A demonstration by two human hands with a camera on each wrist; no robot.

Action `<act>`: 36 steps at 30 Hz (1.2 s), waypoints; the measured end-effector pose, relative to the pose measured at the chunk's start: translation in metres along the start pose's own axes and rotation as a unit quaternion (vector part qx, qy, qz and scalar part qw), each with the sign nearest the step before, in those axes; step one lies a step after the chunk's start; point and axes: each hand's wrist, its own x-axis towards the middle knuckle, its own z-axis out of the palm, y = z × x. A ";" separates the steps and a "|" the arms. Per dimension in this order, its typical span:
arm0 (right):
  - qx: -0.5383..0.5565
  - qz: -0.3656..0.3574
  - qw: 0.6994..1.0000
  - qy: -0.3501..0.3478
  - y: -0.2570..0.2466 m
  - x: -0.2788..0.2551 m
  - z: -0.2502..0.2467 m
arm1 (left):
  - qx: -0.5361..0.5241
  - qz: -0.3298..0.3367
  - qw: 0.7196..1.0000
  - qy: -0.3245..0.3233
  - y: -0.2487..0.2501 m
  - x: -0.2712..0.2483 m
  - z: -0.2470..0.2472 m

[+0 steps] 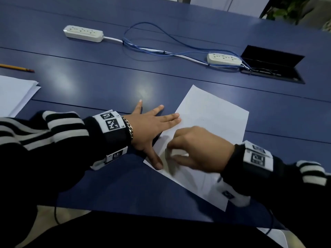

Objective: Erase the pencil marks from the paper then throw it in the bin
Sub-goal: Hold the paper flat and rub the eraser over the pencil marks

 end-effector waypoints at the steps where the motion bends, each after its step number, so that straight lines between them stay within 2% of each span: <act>1: -0.004 0.028 0.999 0.016 0.007 0.006 -0.007 | 0.000 0.000 1.000 0.003 0.000 -0.001 -0.001; 4: -0.022 0.118 0.987 0.106 0.025 0.014 -0.016 | 0.000 -0.005 1.000 0.003 -0.001 -0.001 -0.002; 6: -0.041 0.103 0.990 0.093 0.009 0.006 -0.003 | 0.008 -0.008 1.000 0.003 0.000 -0.001 -0.002; 8: -0.020 0.063 0.997 0.036 -0.016 -0.006 0.010 | 0.018 -0.010 1.000 0.000 0.000 -0.002 -0.001; 9: -0.007 0.066 0.998 0.015 -0.017 -0.010 0.010 | 0.020 -0.011 1.000 -0.001 0.001 -0.001 -0.002; 10: -0.003 0.085 0.996 0.017 -0.011 -0.008 0.004 | 0.018 -0.012 1.000 -0.002 0.001 -0.001 -0.002; 13: -0.024 0.166 0.981 0.095 0.015 -0.003 -0.005 | 0.008 -0.021 1.000 -0.003 0.002 -0.002 -0.004; 15: -0.025 0.151 0.982 0.113 0.007 -0.006 0.003 | 0.014 -0.020 1.000 -0.003 0.002 -0.002 -0.004; 17: 0.004 0.103 0.992 0.077 -0.015 -0.012 0.016 | 0.024 -0.019 1.000 -0.002 0.001 -0.001 -0.004; 18: 0.015 0.102 0.993 0.056 -0.018 -0.014 0.018 | 0.025 -0.021 0.999 -0.002 0.001 -0.001 -0.004; 20: 0.012 0.142 0.987 0.067 -0.004 -0.011 0.008 | 0.018 -0.027 0.999 -0.001 0.003 -0.002 -0.005; 23: -0.015 0.250 0.960 0.128 0.029 -0.025 -0.009 | 0.037 -0.040 0.998 0.015 0.010 -0.009 -0.005; 24: -0.007 0.265 0.953 0.146 0.033 -0.036 -0.012 | 0.053 -0.043 0.997 0.026 0.015 -0.012 -0.002; 26: 0.016 0.265 0.951 0.159 0.026 -0.059 -0.008 | 0.083 -0.050 0.994 0.045 0.027 -0.022 0.005; 30: 0.043 0.267 0.956 0.117 0.008 -0.085 0.021 | 0.121 -0.055 0.987 0.091 0.052 -0.043 0.008; 33: 0.059 0.263 0.954 0.131 0.014 -0.089 0.030 | 0.097 -0.030 0.983 0.153 0.059 -0.042 0.002; 34: 0.060 0.259 0.955 0.132 0.016 -0.090 0.029 | 0.068 -0.018 0.986 0.153 0.058 -0.037 0.000; 36: 0.068 0.255 0.956 0.126 0.021 -0.090 0.026 | 0.017 0.012 0.993 0.113 0.052 -0.025 -0.001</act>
